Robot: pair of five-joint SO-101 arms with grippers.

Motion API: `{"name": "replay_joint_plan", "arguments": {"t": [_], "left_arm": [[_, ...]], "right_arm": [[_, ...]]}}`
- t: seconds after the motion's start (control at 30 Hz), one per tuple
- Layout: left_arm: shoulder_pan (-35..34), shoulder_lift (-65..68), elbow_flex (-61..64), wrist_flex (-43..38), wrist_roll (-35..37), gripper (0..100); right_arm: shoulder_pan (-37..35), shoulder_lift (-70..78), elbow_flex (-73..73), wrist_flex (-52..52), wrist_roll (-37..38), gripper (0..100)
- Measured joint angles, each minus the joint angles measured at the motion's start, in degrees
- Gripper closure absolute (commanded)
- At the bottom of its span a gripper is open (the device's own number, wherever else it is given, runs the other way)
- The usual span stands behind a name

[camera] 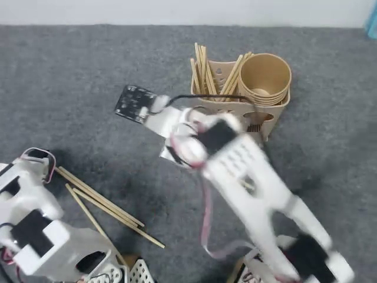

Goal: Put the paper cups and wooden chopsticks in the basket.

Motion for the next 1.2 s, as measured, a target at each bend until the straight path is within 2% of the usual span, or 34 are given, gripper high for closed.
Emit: {"name": "replay_joint_plan", "arguments": {"t": [0.17, 0.3, 0.4, 0.5, 0.63, 0.8, 1.0, 1.2], "left_arm": [[0.0, 0.0, 0.0, 0.0, 0.0, 64], [0.0, 0.0, 0.0, 0.0, 0.0, 64], [0.0, 0.0, 0.0, 0.0, 0.0, 64], [0.0, 0.0, 0.0, 0.0, 0.0, 64], [0.0, 0.0, 0.0, 0.0, 0.0, 64], [0.0, 0.0, 0.0, 0.0, 0.0, 64], [0.0, 0.0, 0.0, 0.0, 0.0, 64], [0.0, 0.0, 0.0, 0.0, -0.3, 64]], "right_arm": [[-0.1, -17.8, 0.0, 4.6, -1.1, 99.1], [0.0, -30.3, 3.1, 8.4, -8.3, 99.1], [0.0, -39.6, 10.8, 6.9, -13.5, 99.1], [0.1, -47.6, 20.9, -1.9, -16.0, 99.1], [0.1, -56.4, 32.1, -20.7, -16.5, 99.1], [4.9, -59.4, 33.5, -43.6, -17.1, 99.1], [14.7, -48.9, 32.2, -63.0, -17.1, 99.1], [19.3, -30.4, 22.2, -66.9, -17.1, 99.1]]}}
